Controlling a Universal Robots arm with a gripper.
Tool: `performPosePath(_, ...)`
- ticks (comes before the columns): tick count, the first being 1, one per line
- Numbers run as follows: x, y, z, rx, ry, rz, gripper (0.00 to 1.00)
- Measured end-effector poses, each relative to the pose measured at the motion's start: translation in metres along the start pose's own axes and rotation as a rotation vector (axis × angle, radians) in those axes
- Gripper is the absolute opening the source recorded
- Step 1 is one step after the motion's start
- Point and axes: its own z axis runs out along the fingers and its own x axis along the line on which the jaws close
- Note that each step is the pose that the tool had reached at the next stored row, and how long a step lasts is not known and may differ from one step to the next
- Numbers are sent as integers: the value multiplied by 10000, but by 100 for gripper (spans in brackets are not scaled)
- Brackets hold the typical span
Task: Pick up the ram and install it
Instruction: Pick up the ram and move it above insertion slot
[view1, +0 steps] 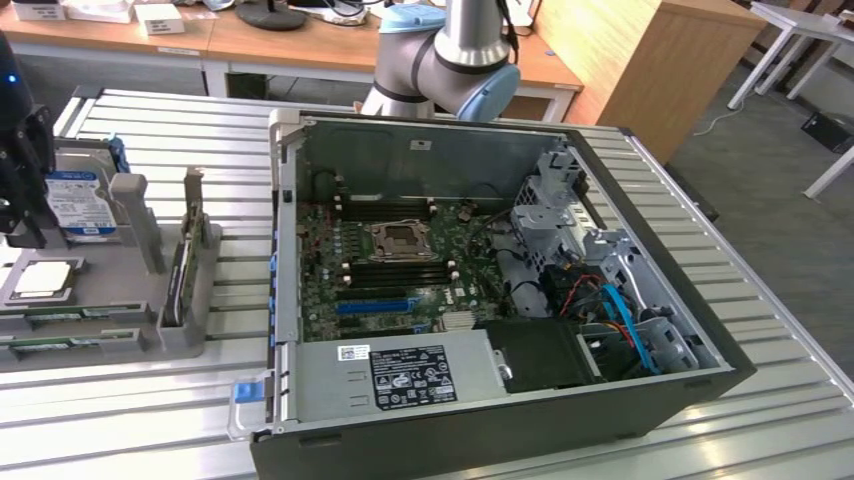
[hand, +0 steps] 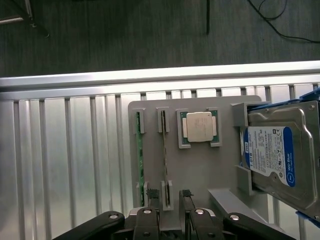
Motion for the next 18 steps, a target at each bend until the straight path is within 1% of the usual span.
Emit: performPosePath(18,3,-8,222,-1,2,-35,30)
